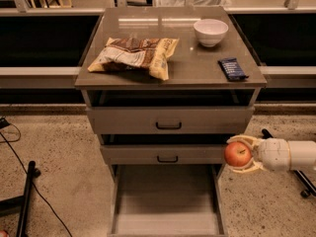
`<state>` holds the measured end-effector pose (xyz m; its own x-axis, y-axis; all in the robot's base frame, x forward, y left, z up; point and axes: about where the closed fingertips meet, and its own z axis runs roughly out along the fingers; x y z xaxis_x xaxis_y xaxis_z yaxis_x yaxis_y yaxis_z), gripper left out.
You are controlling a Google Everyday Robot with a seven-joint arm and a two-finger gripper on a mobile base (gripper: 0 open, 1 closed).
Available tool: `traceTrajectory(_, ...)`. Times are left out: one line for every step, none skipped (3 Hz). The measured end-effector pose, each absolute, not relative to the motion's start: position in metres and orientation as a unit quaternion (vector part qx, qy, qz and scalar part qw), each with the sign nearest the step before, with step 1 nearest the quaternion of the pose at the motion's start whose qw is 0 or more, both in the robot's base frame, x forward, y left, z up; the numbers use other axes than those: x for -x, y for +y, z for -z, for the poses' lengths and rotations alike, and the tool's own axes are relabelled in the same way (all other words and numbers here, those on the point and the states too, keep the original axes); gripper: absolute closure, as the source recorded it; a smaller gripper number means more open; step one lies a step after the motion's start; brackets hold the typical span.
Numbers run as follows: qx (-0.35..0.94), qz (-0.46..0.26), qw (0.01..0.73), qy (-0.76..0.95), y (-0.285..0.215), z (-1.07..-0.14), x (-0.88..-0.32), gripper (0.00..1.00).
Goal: Pick apple from bottom drawer and place on counter
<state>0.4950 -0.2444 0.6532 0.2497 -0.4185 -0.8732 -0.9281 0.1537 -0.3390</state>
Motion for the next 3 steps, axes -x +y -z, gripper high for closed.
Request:
traceTrajectory(0.63,-0.233,0.515,0.533,-0.206,-0.713,-0.502,1.0)
traceTrajectory(0.667,-0.189,0.514,0.506,-0.165,-0.791,-0.513,1.0)
traceTrajectory(0.684,-0.166,0.485,0.519,-0.137,-0.872,-0.559,1.0)
